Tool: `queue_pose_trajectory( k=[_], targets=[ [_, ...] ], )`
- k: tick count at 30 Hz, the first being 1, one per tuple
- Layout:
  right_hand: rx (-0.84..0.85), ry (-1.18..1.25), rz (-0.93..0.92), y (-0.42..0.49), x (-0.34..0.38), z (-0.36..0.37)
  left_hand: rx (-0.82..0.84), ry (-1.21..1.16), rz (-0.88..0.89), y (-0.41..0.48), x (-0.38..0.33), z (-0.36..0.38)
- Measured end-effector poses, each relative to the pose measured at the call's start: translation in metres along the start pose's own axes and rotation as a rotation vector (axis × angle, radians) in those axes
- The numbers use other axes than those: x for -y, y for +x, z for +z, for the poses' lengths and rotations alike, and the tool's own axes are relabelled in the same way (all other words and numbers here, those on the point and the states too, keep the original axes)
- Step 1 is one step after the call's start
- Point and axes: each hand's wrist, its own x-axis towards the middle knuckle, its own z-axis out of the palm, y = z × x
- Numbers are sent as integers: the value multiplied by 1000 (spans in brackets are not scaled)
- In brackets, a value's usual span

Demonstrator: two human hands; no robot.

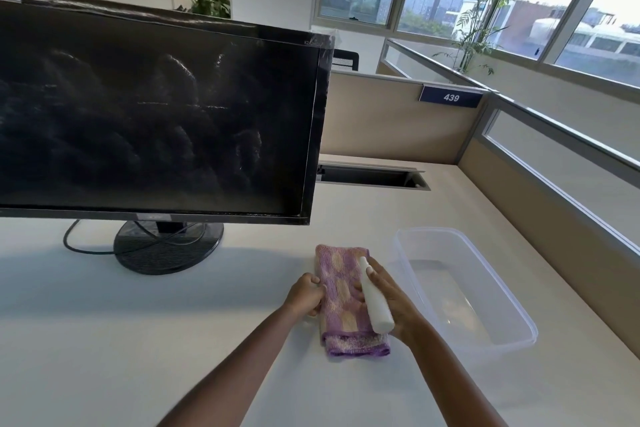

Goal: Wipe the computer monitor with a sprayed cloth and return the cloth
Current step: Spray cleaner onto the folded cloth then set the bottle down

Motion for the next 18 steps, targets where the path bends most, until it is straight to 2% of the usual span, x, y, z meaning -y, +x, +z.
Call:
queue_pose_trajectory(
  k=[4,12,18],
  targets=[
    [-62,-65,-27,2,-5,3,-4,7,1,-2,-1,0],
    [-110,-508,-24,3,-1,-1,3,19,-4,-4,0,-2],
    [-73,-576,7,11,5,-1,5,15,-6,-5,0,-2]
  ],
)
